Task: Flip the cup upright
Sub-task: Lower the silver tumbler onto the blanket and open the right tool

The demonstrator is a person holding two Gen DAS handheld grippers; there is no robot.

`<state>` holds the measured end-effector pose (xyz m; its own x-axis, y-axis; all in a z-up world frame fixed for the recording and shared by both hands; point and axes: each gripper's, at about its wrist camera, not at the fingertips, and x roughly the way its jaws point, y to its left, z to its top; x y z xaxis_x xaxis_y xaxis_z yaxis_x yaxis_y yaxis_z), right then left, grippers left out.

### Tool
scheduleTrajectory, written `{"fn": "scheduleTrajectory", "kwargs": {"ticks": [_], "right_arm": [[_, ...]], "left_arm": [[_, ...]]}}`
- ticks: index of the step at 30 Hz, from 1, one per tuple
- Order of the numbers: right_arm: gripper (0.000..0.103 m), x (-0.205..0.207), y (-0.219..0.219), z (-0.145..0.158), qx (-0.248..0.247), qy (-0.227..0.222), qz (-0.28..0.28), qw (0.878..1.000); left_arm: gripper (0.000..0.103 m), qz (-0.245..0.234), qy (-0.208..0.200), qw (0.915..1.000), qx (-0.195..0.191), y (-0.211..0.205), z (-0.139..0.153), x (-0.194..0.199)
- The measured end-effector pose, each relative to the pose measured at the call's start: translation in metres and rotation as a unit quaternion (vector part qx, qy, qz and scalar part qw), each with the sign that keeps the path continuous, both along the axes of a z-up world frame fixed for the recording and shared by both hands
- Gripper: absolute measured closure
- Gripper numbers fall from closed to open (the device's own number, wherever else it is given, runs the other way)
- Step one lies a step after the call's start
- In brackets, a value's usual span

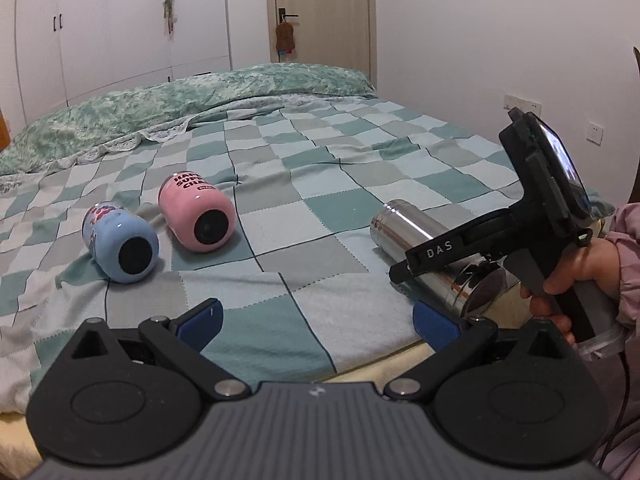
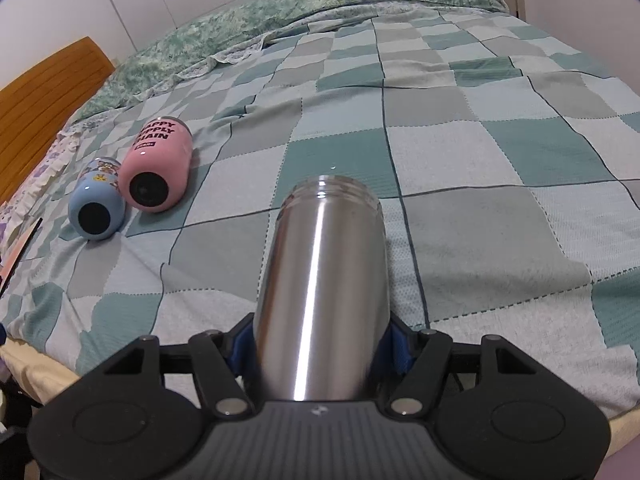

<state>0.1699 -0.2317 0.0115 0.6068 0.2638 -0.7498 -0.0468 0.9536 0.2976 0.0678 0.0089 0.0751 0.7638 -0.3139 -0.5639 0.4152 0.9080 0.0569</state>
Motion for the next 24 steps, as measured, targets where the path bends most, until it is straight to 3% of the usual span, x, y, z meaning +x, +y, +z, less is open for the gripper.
{"fn": "scheduleTrajectory", "kwargs": {"ticks": [3, 5, 11, 15, 24], "right_arm": [[0.030, 0.001, -0.002, 0.003, 0.005, 0.000, 0.012, 1.000], [0.005, -0.004, -0.010, 0.009, 0.029, -0.006, 0.016, 0.999], [0.000, -0.042, -0.057, 0.042, 0.060, -0.122, 0.018, 0.991], [0.000, -0.060, -0.093, 0.049, -0.001, -0.205, 0.012, 0.979], [0.000, -0.065, -0.138, 0.034, -0.078, -0.250, 0.036, 0.964]], "left_arm": [[0.000, 0.009, -0.003, 0.9999, -0.008, -0.002, 0.001, -0.004], [0.000, 0.014, -0.005, 0.9998, -0.012, -0.003, 0.002, -0.006], [0.000, 0.025, -0.005, 0.9996, -0.013, -0.019, 0.010, -0.004], [0.000, 0.027, 0.002, 0.9995, -0.015, -0.044, 0.013, 0.007], [0.000, 0.041, 0.070, 0.9964, -0.024, -0.110, 0.004, 0.052]]}}
